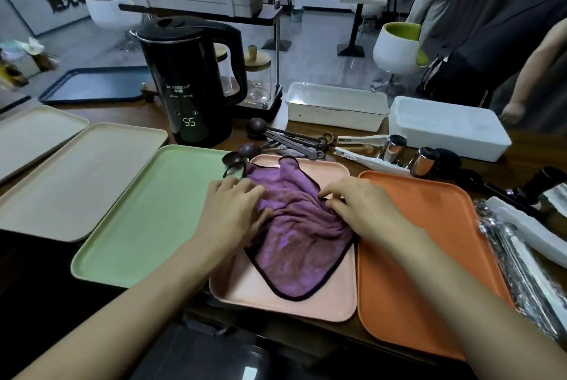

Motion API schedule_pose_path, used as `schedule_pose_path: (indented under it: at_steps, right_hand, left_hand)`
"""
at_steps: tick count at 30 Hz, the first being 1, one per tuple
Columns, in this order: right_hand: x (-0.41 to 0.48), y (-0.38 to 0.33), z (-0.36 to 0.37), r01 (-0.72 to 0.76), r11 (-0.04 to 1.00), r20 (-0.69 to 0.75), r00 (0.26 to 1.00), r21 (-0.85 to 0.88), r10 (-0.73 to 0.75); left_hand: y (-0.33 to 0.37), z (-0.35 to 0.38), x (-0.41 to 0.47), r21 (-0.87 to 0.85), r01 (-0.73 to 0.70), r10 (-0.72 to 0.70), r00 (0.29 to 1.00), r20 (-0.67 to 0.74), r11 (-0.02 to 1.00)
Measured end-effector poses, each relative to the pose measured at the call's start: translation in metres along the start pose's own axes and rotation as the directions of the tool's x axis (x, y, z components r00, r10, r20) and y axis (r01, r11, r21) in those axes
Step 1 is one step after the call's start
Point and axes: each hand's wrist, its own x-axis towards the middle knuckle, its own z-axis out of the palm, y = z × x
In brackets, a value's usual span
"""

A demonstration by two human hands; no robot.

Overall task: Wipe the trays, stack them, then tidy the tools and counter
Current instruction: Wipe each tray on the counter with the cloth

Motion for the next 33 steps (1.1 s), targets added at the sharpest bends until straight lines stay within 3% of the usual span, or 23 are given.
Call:
schedule_pose_path:
  at_steps: [4,8,12,15,18,19,22,24,27,33]
  right_hand:
    - [0.005,0.001,0.009,0.036,0.997,0.086,0.996,-0.074,-0.030]
    - [0.011,0.001,0.009,0.024,0.999,-0.060,0.998,-0.044,-0.027]
    - [0.018,0.006,-0.022,0.014,0.969,-0.282,0.958,0.246,0.057]
    - [0.020,0.007,-0.051,-0.004,0.867,-0.295,0.939,0.498,0.174]
    - [0.015,0.010,-0.069,0.056,0.728,-0.278,0.942,0.684,0.189]
    - [0.012,0.011,-0.071,0.067,0.729,-0.300,0.934,0.681,0.194]
    - [-0.003,0.015,-0.056,0.051,0.886,-0.344,0.930,0.461,0.126]
    - [-0.015,0.015,-0.027,0.014,0.945,-0.153,0.987,0.327,0.039]
    - [-0.032,0.010,0.012,0.007,0.996,0.100,0.995,0.091,-0.017]
    - [-0.031,-0.007,0.017,0.058,0.996,-0.072,0.995,-0.064,-0.063]
  left_hand:
    - [0.002,-0.003,-0.008,-0.002,-0.013,0.013,0.992,0.123,1.000]
    - [-0.005,-0.011,0.000,-0.036,-0.026,0.026,0.999,0.021,0.999]
    - [-0.018,-0.032,0.031,-0.154,0.062,-0.088,0.982,-0.166,0.986]
    - [-0.024,-0.049,0.054,-0.214,0.040,-0.095,0.964,-0.250,0.976]
    - [-0.027,-0.059,0.065,-0.260,-0.003,-0.082,0.946,-0.313,0.966]
    - [-0.027,-0.060,0.063,-0.255,-0.011,-0.073,0.945,-0.319,0.967]
    - [-0.027,-0.047,0.043,-0.226,-0.037,-0.027,0.962,-0.270,0.973]
    - [-0.022,-0.029,0.022,-0.192,-0.094,0.060,0.983,-0.176,0.977]
    - [-0.013,0.000,-0.007,-0.138,-0.204,0.199,0.979,-0.048,0.969]
    - [0.002,0.005,0.001,-0.021,-0.159,0.157,0.985,-0.070,0.987]
